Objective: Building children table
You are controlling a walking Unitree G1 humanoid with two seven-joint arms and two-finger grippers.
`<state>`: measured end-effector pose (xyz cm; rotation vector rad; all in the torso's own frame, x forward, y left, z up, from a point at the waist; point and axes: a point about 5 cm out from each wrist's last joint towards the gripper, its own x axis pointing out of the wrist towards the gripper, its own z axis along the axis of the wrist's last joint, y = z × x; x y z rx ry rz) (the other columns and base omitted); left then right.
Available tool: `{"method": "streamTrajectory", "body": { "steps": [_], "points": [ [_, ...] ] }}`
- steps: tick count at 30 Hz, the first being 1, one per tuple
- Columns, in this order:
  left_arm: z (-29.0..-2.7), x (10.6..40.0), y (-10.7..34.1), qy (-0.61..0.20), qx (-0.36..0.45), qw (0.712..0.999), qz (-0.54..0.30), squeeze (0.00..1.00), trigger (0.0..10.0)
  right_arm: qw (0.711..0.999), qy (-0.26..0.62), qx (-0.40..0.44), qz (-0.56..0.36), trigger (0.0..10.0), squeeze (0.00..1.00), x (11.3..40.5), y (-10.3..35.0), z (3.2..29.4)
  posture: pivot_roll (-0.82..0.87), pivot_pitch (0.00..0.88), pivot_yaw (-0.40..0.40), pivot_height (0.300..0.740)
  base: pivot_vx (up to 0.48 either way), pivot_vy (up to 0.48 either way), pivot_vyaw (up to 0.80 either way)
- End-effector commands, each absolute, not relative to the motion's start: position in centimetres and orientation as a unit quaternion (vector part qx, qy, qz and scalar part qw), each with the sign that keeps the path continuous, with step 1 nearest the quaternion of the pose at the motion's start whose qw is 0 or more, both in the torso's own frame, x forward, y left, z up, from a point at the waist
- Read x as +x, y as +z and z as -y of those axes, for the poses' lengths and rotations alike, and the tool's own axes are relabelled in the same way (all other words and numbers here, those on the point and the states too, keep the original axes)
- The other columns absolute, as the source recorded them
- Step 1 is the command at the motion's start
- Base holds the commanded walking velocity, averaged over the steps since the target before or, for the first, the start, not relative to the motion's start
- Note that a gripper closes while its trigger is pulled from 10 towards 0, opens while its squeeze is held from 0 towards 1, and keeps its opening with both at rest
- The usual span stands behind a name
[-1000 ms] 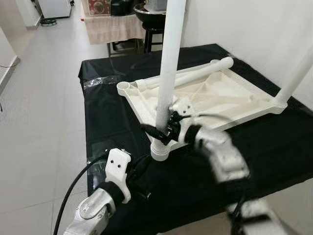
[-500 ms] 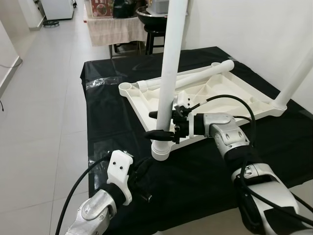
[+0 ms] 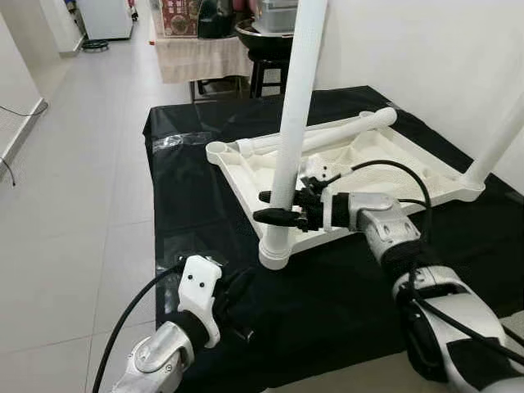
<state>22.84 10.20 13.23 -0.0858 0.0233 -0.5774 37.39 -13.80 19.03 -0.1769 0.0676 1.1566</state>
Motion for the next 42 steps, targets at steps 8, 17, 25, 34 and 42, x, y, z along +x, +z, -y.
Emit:
{"method": "streamTrajectory", "body": {
  "steps": [8, 17, 25, 34, 42],
  "points": [
    [-11.0, 22.6, 13.1, -0.285, -0.035, 0.958, -0.018, 0.0, 10.0, 0.969, 0.218, -0.048, -0.104, 0.0, 0.0, 30.0, 13.0, 9.7, 0.02, 0.067, -0.003, 0.74, 0.0, 0.0, 0.0],
    [-10.7, 22.9, 13.1, -0.287, -0.04, 0.957, -0.016, 0.0, 10.0, 0.952, 0.277, -0.052, -0.12, 0.0, 0.0, 31.1, 12.5, 9.1, 0.04, 0.076, -0.034, 0.74, 0.0, 0.0, 0.0],
    [-11.0, 22.8, 13.6, -0.286, -0.03, 0.958, -0.007, 0.0, 10.0, 0.923, 0.384, -0.02, -0.024, 10.0, 1.0, 33.0, 16.3, 10.1, 0.06, 0.079, -0.046, 0.74, 0.0, 0.0, 0.0],
    [-10.8, 22.8, 14.2, -0.293, -0.011, 0.956, 0.006, 0.0, 10.0, 0.872, 0.485, -0.059, 0.009, 10.0, 0.0, 35.0, 18.9, 12.0, 0.08, 0.078, -0.051, 0.74, 0.0, 0.0, 0.0],
    [-11.2, 23.7, 14.3, -0.278, 0.002, 0.96, 0.015, 0.0, 10.0, 0.836, 0.547, -0.054, -0.004, 9.5, 0.0, 37.0, 19.9, 11.5, 0.1, 0.083, -0.046, 0.74, 0.0, 0.0, 0.0]
  ]
}}
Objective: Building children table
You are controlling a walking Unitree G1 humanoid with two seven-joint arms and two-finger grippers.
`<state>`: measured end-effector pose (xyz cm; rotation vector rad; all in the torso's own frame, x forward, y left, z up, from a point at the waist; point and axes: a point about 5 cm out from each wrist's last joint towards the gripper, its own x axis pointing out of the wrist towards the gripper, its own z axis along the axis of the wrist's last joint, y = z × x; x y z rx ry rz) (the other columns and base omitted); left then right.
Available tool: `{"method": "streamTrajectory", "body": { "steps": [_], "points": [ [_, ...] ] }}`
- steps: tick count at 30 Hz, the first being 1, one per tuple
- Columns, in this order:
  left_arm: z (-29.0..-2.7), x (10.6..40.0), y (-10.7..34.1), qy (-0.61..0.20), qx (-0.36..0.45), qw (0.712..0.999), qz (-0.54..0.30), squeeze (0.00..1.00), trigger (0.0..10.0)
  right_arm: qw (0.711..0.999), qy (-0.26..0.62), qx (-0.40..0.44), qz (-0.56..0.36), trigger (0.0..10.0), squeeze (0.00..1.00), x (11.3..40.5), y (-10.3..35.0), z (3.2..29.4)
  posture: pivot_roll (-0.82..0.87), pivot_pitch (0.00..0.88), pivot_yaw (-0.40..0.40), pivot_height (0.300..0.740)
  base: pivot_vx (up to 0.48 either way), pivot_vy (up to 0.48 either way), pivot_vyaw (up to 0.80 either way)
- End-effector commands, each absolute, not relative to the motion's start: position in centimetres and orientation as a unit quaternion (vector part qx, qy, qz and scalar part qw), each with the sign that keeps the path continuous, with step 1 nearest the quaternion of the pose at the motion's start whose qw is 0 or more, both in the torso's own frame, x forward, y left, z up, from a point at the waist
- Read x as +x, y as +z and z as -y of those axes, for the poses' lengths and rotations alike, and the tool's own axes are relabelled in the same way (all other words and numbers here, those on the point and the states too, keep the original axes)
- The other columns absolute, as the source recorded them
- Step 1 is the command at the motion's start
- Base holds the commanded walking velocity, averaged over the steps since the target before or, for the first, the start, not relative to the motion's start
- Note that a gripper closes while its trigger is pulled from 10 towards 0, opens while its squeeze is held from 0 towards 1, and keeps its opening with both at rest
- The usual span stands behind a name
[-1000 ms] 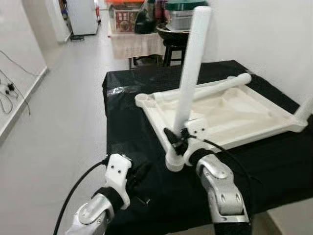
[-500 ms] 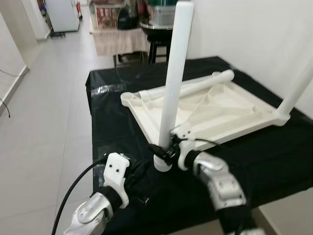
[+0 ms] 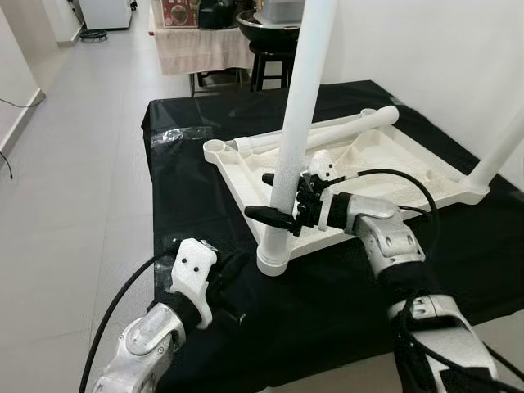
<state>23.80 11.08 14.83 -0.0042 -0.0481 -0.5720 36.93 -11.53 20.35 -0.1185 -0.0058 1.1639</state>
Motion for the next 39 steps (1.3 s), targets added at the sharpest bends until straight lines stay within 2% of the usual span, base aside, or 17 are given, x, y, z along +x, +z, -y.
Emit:
{"method": "streamTrajectory", "body": {
  "steps": [1, 2, 3, 4, 8, 13, 14, 15, 18, 20, 23, 24, 26, 27, 28, 30, 39],
  "points": [
    [-11.2, 23.7, 14.3, -0.278, 0.002, 0.96, 0.015, 0.0, 10.0, 0.836, 0.547, -0.054, -0.004, 9.5, 0.0, 37.0, 19.9, 11.5, 0.1, 0.083, -0.046, 0.74, 0.0, 0.0, 0.0],
    [-11.1, 23.6, 14.0, -0.28, 0.001, 0.96, 0.012, 0.0, 10.0, 0.838, 0.544, -0.048, -0.007, 4.9, 0.0, 37.2, 19.6, 11.5, 0.11, 0.102, -0.049, 0.74, 0.0, 0.0, 0.0],
    [-11.1, 23.6, 14.0, -0.28, 0.001, 0.96, 0.012, 0.0, 10.0, 0.838, 0.544, -0.048, -0.007, 4.9, 0.0, 37.2, 19.6, 11.5, 0.11, 0.102, -0.049, 0.74, 0.0, 0.0, 0.0],
    [-11.0, 23.2, 13.5, -0.281, 0.012, 0.96, 0.006, 0.0, 10.0, 0.844, 0.535, -0.039, -0.015, 0.0, 0.0, 37.2, 18.9, 11.6, 0.11, 0.09, -0.051, 0.74, 0.0, 0.0, 0.0],
    [-10.6, 22.3, 13.4, -0.284, 0.011, 0.959, -0.002, 0.0, 10.0, 0.833, 0.552, -0.025, -0.031, 0.0, 0.0, 36.5, 17.3, 12.0, 0.12, 0.091, -0.038, 0.74, 0.0, 0.0, 0.0],
    [-10.4, 22.0, 13.2, -0.291, 0.018, 0.957, -0.008, 0.0, 10.0, 0.837, 0.545, -0.025, -0.037, 0.0, 0.0, 36.4, 16.9, 12.5, 0.1, 0.103, -0.034, 0.74, 0.0, 0.0, 0.0],
    [-10.3, 22.1, 13.2, -0.295, 0.017, 0.955, -0.009, 0.0, 10.0, 0.844, 0.535, -0.032, -0.035, 0.0, 0.0, 36.5, 16.9, 13.1, 0.08, 0.099, -0.047, 0.74, 0.0, 0.0, 0.0],
    [-10.1, 22.4, 12.5, -0.298, 0.022, 0.954, -0.015, 0.0, 10.0, 0.866, 0.496, -0.057, -0.026, 0.0, 0.0, 36.8, 16.9, 14.0, 0.05, 0.039, -0.067, 0.74, 0.0, 0.0, 0.0],
    [-10.0, 22.5, 11.8, -0.301, 0.027, 0.953, -0.02, 0.0, 10.0, 0.883, 0.464, -0.068, -0.018, 0.0, 0.0, 36.8, 16.9, 14.7, 0.05, 0.031, -0.071, 0.74, 0.0, 0.0, 0.0],
    [-9.8, 23.1, 10.2, -0.291, 0.033, 0.955, -0.038, 0.0, 10.0, 0.926, 0.371, -0.063, -0.035, 0.0, 0.0, 36.0, 14.5, 15.2, 0.03, 0.0, -0.071, 0.74, 0.0, 0.0, 0.0],
    [-9.7, 23.4, 9.7, -0.281, 0.035, 0.958, -0.043, 0.0, 10.0, 0.948, 0.31, -0.048, -0.05, 0.0, 0.0, 35.3, 12.7, 14.9, 0.03, 0.0, -0.063, 0.74, 0.0, 0.0, 0.0],
    [-9.7, 23.6, 9.3, -0.273, 0.037, 0.96, -0.048, 0.0, 10.0, 0.973, 0.223, -0.034, -0.052, 0.0, 0.0, 34.6, 11.2, 14.7, 0.02, 0.0, -0.058, 0.74, 0.0, 0.0, 0.0],
    [-9.7, 23.6, 9.3, -0.273, 0.037, 0.96, -0.048, 0.0, 10.0, 0.973, 0.223, -0.034, -0.052, 0.0, 0.0, 34.6, 11.2, 14.7, 0.02, 0.0, -0.058, 0.74, 0.0, 0.0, 0.0],
    [-9.0, 23.9, 8.3, -0.282, 0.027, 0.957, -0.06, 0.0, 10.0, 0.99, 0.121, 0.007, -0.073, 0.0, 0.0, 30.6, 7.1, 11.7, -0.02, 0.0, -0.015, 0.74, 0.0, 0.0, 0.0],
    [-9.0, 23.9, 8.3, -0.282, 0.027, 0.957, -0.06, 0.0, 10.0, 0.99, 0.121, 0.007, -0.073, 0.0, 0.0, 30.6, 7.1, 11.7, -0.02, 0.0, -0.015, 0.74, 0.0, 0.0, 0.0],
    [-8.4, 24.3, 7.4, -0.294, 0.03, 0.953, -0.073, 0.0, 10.0, 0.985, 0.155, -0.003, -0.074, 0.0, 0.0, 29.4, 6.4, 9.4, -0.06, 0.0, 0.009, 0.74, 0.0, 0.0, 0.0],
    [-8.6, 25.9, 7.0, -0.288, 0.016, 0.954, -0.082, 0.0, 10.0, 0.984, 0.154, 0.005, -0.093, 0.0, 0.0, 29.8, 5.9, 9.3, -0.05, 0.0, 0.007, 0.74, 0.0, 0.0, 0.0]
  ]
}}
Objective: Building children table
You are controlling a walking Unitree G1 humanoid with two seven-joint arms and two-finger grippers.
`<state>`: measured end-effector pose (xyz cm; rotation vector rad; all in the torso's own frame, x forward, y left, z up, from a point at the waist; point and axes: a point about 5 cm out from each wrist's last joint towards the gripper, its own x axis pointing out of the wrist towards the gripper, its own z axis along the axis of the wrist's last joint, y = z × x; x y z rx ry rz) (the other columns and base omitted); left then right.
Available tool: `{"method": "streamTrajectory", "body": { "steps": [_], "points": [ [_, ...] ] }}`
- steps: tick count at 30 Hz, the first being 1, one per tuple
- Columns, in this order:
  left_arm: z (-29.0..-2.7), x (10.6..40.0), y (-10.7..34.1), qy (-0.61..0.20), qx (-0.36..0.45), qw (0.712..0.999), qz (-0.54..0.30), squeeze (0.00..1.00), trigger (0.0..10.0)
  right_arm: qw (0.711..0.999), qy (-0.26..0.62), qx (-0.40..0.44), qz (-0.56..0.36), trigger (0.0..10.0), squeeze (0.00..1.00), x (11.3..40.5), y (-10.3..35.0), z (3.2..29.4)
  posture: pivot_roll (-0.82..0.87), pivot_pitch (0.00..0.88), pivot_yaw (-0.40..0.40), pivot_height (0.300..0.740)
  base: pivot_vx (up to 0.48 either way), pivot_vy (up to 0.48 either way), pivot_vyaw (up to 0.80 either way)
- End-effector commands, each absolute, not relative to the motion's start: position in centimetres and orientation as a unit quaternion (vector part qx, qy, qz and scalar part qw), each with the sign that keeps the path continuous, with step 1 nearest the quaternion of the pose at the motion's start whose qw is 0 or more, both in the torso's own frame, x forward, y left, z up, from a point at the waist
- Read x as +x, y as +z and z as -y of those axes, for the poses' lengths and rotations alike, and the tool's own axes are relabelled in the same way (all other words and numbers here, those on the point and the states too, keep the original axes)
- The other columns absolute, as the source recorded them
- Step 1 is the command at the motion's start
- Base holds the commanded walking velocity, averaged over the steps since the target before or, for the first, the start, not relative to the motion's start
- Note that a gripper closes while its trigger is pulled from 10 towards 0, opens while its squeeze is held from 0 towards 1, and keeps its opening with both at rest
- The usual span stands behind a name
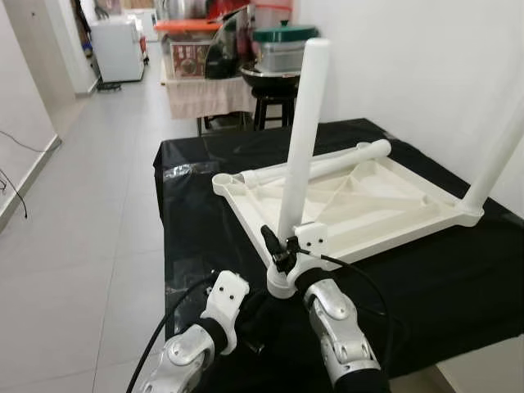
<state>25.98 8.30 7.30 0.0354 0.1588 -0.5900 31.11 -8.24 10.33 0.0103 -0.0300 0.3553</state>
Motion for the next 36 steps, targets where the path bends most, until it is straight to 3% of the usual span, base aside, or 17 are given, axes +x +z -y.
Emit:
{"method": "streamTrajectory", "body": {
  "steps": [1, 2, 3, 4, 8, 12, 13, 14, 15, 16, 21, 28, 29, 30, 36],
  "points": [
    [-8.6, 26.1, 6.8, -0.284, 0.014, 0.955, -0.084, 0.0, 10.0, 0.982, 0.164, -0.004, -0.095, 1.5, 0.0, 29.6, 5.9, 8.9, -0.04, 0.0, 0.004, 0.74, 0.0, 0.0, 0.0],
    [-8.7, 26.2, 6.7, -0.281, 0.01, 0.956, -0.087, 0.0, 10.0, 0.979, 0.184, 0.0, -0.092, 10.0, 0.08, 29.7, 6.1, 8.6, -0.03, 0.0, 0.003, 0.74, 0.0, 0.0, 0.0],
    [-8.7, 26.2, 6.7, -0.281, 0.01, 0.956, -0.087, 0.0, 10.0, 0.979, 0.184, 0.0, -0.092, 10.0, 0.08, 29.7, 6.1, 8.6, -0.03, 0.0, 0.003, 0.74, 0.0, 0.0, 0.0],
    [-8.7, 26.3, 6.6, -0.278, 0.006, 0.957, -0.087, 0.0, 10.0, 0.973, 0.216, 0.006, -0.082, 10.0, 1.0, 30.0, 6.7, 8.6, -0.03, 0.0, 0.005, 0.74, 0.0, 0.0, 0.0],
    [-8.9, 26.5, 6.5, -0.271, -0.006, 0.959, -0.089, 0.0, 10.0, 0.951, 0.303, -0.003, -0.056, 10.0, 1.0, 31.7, 8.4, 9.6, -0.03, 0.0, 0.008, 0.74, 0.0, 0.0, 0.0],
    [-8.9, 26.8, 6.2, -0.271, -0.013, 0.958, -0.092, 0.0, 10.0, 0.95, 0.305, -0.049, -0.043, 10.0, 1.0, 34.0, 10.7, 11.9, -0.03, 0.0, 0.016, 0.74, 0.0, 0.0, 0.0],
    [-9.0, 26.9, 6.1, -0.272, -0.009, 0.958, -0.093, 0.0, 10.0, 0.95, 0.306, -0.054, -0.044, 10.0, 0.74, 34.9, 11.4, 12.7, -0.03, 0.0, 0.016, 0.74, 0.0, 0.0, 0.0],
    [-9.0, 26.9, 6.1, -0.272, -0.009, 0.958, -0.093, 0.0, 10.0, 0.95, 0.306, -0.054, -0.044, 10.0, 0.74, 34.9, 11.4, 12.7, -0.03, 0.0, 0.016, 0.74, 0.0, 0.0, 0.0],
    [-9.1, 26.9, 6.0, -0.271, -0.006, 0.958, -0.094, 0.0, 10.0, 0.947, 0.312, -0.06, -0.046, 10.0, 0.55, 35.4, 11.9, 13.3, -0.03, 0.0, 0.016, 0.74, 0.0, 0.0, 0.0],
    [-9.6, 27.0, 5.8, -0.266, -0.003, 0.959, -0.098, 0.0, 10.0, 0.942, 0.321, -0.081, -0.045, 10.0, 0.0, 35.9, 12.5, 14.1, -0.01, 0.0, 0.003, 0.74, 0.0, 0.0, 0.0],
    [-10.6, 27.4, 5.4, -0.25, -0.006, 0.963, -0.103, 0.0, 10.0, 0.933, 0.348, -0.083, -0.033, 10.0, 0.0, 36.7, 14.2, 15.4, 0.01, 0.0, -0.015, 0.74, 0.0, 0.0, 0.0],
    [-10.0, 27.6, 5.2, -0.253, -0.006, 0.962, -0.099, 0.0, 10.0, 0.913, 0.402, -0.07, -0.021, 10.0, 0.0, 37.3, 16.1, 16.1, 0.02, 0.0, -0.029, 0.74, 0.0, 0.0, 0.0],
    [-9.8, 27.6, 5.2, -0.255, -0.007, 0.962, -0.098, 0.0, 10.0, 0.91, 0.409, -0.068, -0.022, 4.1, 0.0, 37.5, 16.3, 16.1, 0.01, 0.0, -0.029, 0.74, 0.0, 0.0, 0.0],
    [-9.7, 27.6, 5.2, -0.257, -0.008, 0.962, -0.096, 0.0, 10.0, 0.907, 0.415, -0.067, -0.028, 0.0, 0.0, 37.7, 16.4, 16.2, 0.02, 0.0, -0.032, 0.74, 0.0, 0.0, 0.0],
    [-9.6, 27.5, 5.1, -0.257, -0.007, 0.962, -0.089, 0.0, 10.0, 0.91, 0.408, -0.062, -0.034, 0.0, 0.0, 37.5, 15.6, 16.5, 0.03, 0.0, -0.04, 0.74, 0.0, 0.0, 0.0]
  ]
}}
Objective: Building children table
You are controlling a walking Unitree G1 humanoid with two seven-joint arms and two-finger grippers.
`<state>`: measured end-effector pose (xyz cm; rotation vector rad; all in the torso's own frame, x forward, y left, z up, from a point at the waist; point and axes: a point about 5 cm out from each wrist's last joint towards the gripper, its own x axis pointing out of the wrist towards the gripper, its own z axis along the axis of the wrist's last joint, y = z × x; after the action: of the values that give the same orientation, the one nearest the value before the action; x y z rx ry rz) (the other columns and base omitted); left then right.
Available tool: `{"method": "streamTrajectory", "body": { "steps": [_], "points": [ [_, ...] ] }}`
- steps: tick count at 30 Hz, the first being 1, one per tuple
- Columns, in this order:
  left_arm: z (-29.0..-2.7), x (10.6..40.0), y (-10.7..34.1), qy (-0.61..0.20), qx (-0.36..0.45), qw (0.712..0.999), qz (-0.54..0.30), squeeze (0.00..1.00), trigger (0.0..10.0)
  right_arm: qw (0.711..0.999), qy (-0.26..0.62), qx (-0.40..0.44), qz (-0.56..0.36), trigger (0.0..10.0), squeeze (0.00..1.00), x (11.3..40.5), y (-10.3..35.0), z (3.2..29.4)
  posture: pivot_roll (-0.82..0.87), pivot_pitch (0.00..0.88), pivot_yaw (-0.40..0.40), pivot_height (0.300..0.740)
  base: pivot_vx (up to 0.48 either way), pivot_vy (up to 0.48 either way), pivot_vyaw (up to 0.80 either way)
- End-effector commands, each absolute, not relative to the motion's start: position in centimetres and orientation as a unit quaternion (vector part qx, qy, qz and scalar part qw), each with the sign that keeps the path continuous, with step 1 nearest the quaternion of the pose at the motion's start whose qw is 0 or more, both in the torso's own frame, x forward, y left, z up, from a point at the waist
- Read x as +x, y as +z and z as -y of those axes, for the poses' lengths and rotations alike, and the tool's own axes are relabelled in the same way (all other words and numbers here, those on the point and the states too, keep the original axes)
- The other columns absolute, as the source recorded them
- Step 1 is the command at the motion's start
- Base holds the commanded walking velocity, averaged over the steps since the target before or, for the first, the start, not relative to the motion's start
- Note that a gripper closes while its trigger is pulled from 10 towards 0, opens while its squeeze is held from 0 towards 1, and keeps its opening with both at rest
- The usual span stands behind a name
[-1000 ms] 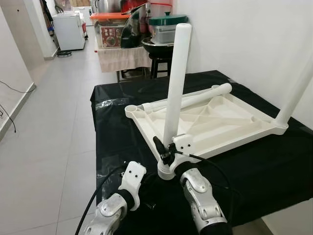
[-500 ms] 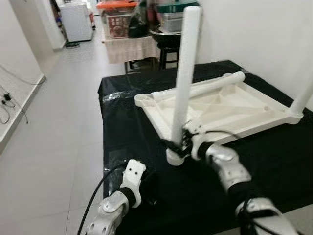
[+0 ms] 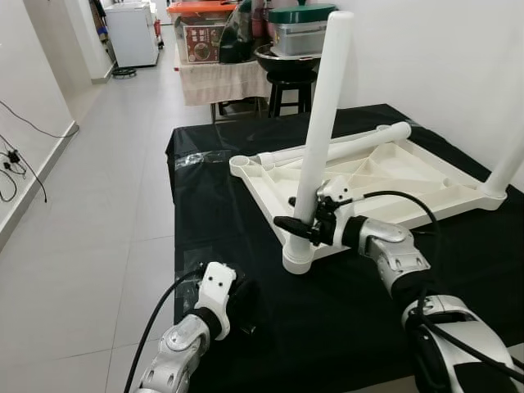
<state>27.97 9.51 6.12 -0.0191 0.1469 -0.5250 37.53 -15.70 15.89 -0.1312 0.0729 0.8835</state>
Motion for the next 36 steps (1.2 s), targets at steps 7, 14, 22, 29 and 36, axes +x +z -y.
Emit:
{"method": "streamTrajectory", "body": {
  "steps": [7, 14, 22, 29, 36],
  "points": [
    [-9.7, 27.2, 5.1, -0.257, -0.009, 0.963, -0.084, 0.0, 10.0, 0.923, 0.379, -0.058, -0.032, 0.0, 0.0, 36.2, 13.5, 17.8, 0.02, 0.0, -0.043, 0.74, 0.0, 0.0, 0.0],
    [-10.0, 27.2, 5.2, -0.257, -0.012, 0.963, -0.081, 0.0, 10.0, 0.981, 0.183, -0.022, -0.063, 0.0, 0.0, 32.8, 7.7, 14.7, -0.02, 0.0, -0.028, 0.74, 0.0, 0.0, 0.0],
    [-10.2, 27.5, 5.4, -0.257, -0.01, 0.963, -0.078, 0.0, 10.0, 0.975, 0.209, -0.015, -0.08, 0.0, 0.0, 29.8, 5.5, 9.0, -0.02, 0.0, -0.037, 0.74, 0.0, 0.0, 0.0],
    [-10.0, 27.6, 5.6, -0.256, -0.008, 0.964, -0.075, 0.0, 10.0, 0.967, 0.247, -0.006, -0.065, 10.0, 1.0, 31.1, 7.5, 9.6, -0.01, 0.0, -0.028, 0.74, 0.0, 0.0, 0.0],
    [-9.9, 27.6, 5.6, -0.259, -0.009, 0.963, -0.073, 0.0, 10.0, 0.938, 0.342, -0.048, -0.034, 10.0, 0.21, 33.9, 11.2, 11.5, -0.01, 0.0, -0.024, 0.74, 0.0, 0.0, 0.0]
  ]
}}
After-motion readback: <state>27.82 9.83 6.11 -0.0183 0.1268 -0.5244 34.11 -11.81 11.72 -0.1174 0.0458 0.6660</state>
